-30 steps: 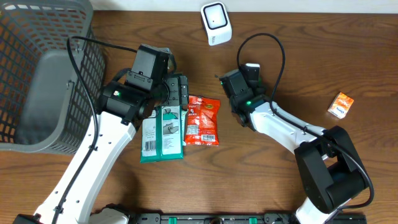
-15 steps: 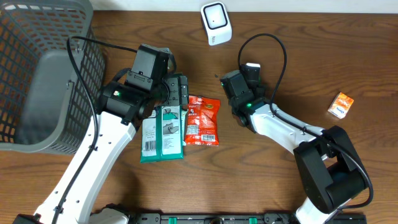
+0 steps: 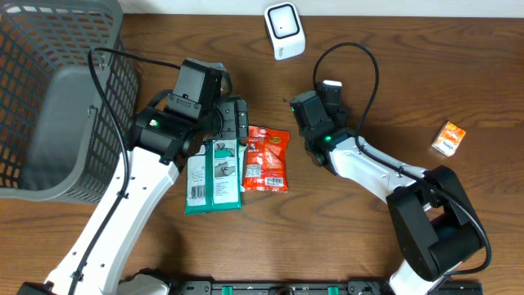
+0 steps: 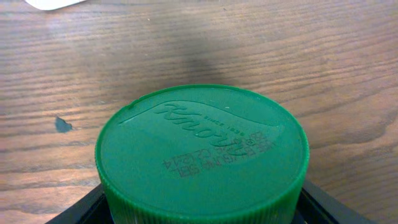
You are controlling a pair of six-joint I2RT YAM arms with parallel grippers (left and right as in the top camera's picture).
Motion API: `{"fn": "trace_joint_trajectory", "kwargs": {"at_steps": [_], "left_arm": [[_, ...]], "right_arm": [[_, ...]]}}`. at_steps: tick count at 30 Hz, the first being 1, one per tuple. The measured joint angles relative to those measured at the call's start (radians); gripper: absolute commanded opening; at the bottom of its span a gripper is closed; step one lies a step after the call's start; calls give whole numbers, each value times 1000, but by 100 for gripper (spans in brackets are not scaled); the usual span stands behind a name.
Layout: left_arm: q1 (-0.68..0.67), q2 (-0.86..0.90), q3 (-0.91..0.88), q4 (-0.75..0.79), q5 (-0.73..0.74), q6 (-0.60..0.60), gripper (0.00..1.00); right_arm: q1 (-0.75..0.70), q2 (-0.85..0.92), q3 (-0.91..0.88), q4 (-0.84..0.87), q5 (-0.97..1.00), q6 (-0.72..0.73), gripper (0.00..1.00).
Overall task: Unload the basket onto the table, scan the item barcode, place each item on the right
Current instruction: 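Lift the green-lidded jar by its lid with the right gripper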
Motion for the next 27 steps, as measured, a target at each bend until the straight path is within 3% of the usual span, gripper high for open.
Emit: {"fn": "trace_joint_trajectory", "kwargs": {"at_steps": [18,27], "left_arm": [[0,0,0,0,0,0,87],[0,0,0,0,0,0,87]], "right_arm": [[0,13,-2,37,-14,-7,47],[0,52,-2,47,-18,-32,51]]}}
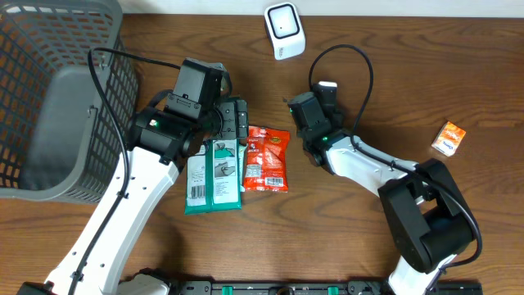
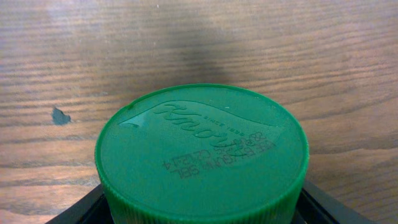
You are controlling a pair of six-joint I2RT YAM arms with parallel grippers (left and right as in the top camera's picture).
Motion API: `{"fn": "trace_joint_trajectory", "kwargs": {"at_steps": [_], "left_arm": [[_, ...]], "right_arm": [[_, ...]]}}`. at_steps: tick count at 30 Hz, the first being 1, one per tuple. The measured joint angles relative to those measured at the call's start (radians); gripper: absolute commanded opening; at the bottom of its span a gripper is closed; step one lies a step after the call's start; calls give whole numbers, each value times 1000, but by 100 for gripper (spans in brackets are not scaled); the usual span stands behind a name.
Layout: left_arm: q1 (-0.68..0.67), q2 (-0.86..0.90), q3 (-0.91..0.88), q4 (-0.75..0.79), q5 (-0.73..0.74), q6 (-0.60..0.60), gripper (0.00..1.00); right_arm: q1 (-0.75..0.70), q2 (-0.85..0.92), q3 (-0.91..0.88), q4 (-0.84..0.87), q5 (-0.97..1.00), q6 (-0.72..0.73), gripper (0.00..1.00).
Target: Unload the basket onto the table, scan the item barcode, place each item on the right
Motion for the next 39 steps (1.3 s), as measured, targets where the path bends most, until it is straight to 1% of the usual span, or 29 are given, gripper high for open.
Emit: {"fn": "trace_joint_trajectory", "kwargs": {"at_steps": [3,4,8,13,14,15,16,22,26,28,31,35,39], "left_arm": [[0,0,0,0,0,0,87],[0,0,0,0,0,0,87],[0,0,0,0,0,0,87],[0,0,0,0,0,0,88],[0,0,0,0,0,0,87],[0,0,0,0,0,0,87],[0,0,0,0,0,0,87],[0,0,0,0,0,0,87],[0,0,0,0,0,0,88],[0,0,0,0,0,0,87],[0,0,0,-1,0,0,87],[0,0,0,0,2,0,87],[0,0,0,-1,3,0,87]], "right_arm": [[0,3,-1,-2,-1,-3,51],[0,3,-1,-2,-1,-3,53],[0,3,-1,-5,-6,-3,68],[0,3,-1,-16,-18,-8,78],[0,3,-1,-18,-19,-10,85],[0,3,-1,-16,-22,-8,89],[0,3,-1,-18,-23,-11,90],[0,3,-1,-34,-28,-16,88],[0,0,-1,-40,-30,-16,92],[-1,-11,-1,-44,-34,-18,91],[-8,-55,-1,-79,-61,-18,87],[-71,-199,53,-254,-186,-18,81],[-174,-247,257,-546,-327,1,81]]}}
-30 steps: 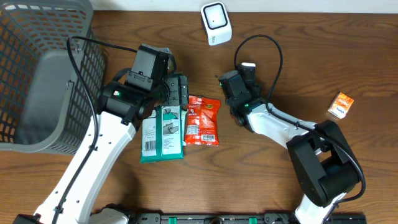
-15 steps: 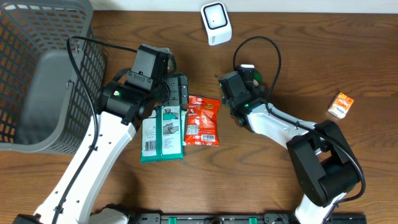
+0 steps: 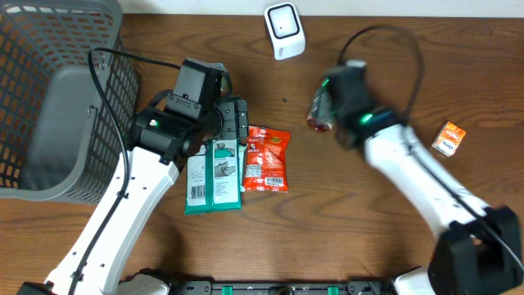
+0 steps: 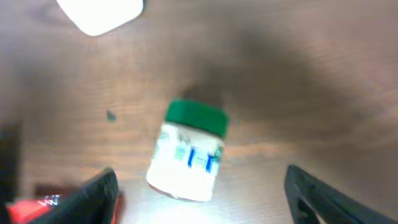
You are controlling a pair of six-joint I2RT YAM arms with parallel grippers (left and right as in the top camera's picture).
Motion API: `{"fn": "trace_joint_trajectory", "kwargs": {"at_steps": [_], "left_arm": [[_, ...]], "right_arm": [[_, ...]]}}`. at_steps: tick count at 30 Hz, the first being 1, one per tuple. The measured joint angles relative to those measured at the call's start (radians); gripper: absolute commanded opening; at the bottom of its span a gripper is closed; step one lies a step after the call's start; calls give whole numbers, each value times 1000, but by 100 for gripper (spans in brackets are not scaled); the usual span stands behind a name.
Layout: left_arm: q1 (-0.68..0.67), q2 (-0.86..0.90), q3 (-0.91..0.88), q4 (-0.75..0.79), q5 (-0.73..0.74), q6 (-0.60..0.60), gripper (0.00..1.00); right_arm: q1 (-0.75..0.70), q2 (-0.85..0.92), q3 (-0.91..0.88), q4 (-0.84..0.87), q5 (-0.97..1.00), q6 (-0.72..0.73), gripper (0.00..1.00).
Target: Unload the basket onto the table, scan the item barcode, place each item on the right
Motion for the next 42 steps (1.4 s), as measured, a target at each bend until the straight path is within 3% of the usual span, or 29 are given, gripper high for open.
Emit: {"fn": "trace_joint_trajectory", "kwargs": {"at_steps": [3,6,8,21,42], "left_arm": [[0,0,0,0,0,0,87],[0,0,0,2,0,0,87],[0,0,0,0,0,0,88],[0,0,0,1,0,0,87],[0,0,0,1,0,0,87]], "right_arm": [[-77,24,184,-245,-96,3,82],[-134,116,404,-482,-182,-4,92],[-145,176,493,-534,-210,-13,98],[-145,518,549,-500,-493,-28,98],[-187,648,549,-409,-506,90,93]]}}
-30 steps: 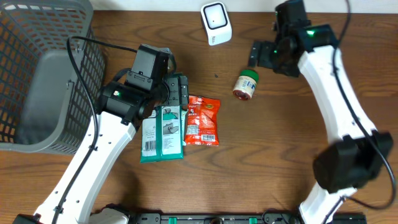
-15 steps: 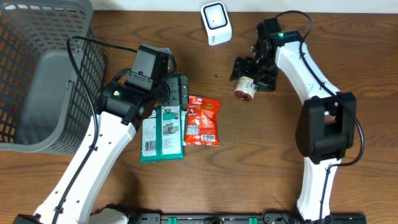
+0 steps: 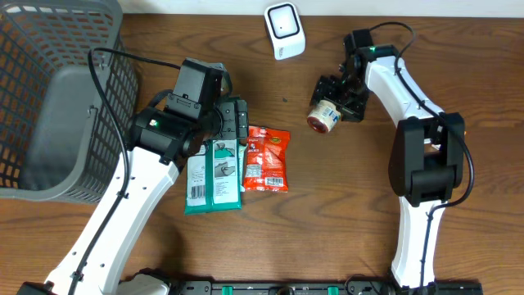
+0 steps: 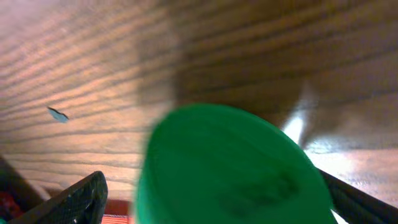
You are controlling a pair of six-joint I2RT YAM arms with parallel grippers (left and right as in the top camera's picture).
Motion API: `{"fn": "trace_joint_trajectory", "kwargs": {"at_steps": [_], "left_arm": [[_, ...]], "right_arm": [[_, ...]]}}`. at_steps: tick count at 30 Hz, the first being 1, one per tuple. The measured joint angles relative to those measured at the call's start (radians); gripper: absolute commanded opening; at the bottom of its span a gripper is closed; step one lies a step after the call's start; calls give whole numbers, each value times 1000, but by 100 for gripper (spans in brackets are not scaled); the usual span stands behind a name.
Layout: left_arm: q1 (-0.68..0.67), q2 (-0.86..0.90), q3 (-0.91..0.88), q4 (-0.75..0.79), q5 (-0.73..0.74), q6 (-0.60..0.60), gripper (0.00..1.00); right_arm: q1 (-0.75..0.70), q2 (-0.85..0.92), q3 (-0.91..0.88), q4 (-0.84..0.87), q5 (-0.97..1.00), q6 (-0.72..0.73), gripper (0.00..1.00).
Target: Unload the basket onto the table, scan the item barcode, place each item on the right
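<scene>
A white jar (image 3: pixel 325 115) with a green lid (image 4: pixel 236 168) lies tilted on the wooden table, right of centre and below the white scanner (image 3: pixel 284 30). My right gripper (image 3: pixel 336 102) reaches it from the upper right. In the right wrist view the right gripper (image 4: pixel 211 186) is open, its fingers (image 4: pixel 81 199) either side of the blurred lid, with a gap on the left. The left gripper (image 3: pixel 238 123) rests over the top of the teal packages (image 3: pixel 214 176); its jaws cannot be made out.
A red snack packet (image 3: pixel 267 160) lies beside the teal packages. A grey mesh basket (image 3: pixel 49 98) fills the far left. A small orange box (image 3: pixel 449 138) sits near the right edge. A cable loops above the right wrist.
The right gripper was open and well back from the jar lying on the table. Now it is right at the jar, its fingers around the green lid. The left arm has not moved.
At the two oldest moments my right gripper was shut on the jar's green lid, low over the table. Then it was open and away, with the jar lying on its side. The arm now comes from the upper right, fingers around the lid.
</scene>
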Motion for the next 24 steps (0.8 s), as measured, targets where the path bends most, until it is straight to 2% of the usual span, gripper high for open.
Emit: {"fn": "trace_joint_trajectory", "kwargs": {"at_steps": [8,14,18,20,23,24], "left_arm": [[0,0,0,0,0,0,87],[0,0,0,0,0,0,87],[0,0,0,0,0,0,87],[0,0,0,0,0,0,87],[0,0,0,0,0,0,87],[0,0,0,0,0,0,87]], "right_arm": [[0,0,0,7,0,0,83],[0,0,0,11,31,3,81],[0,0,0,-1,40,7,70],[0,0,0,0,41,5,61],[0,0,0,11,35,-27,39],[0,0,0,11,27,-40,36]]}}
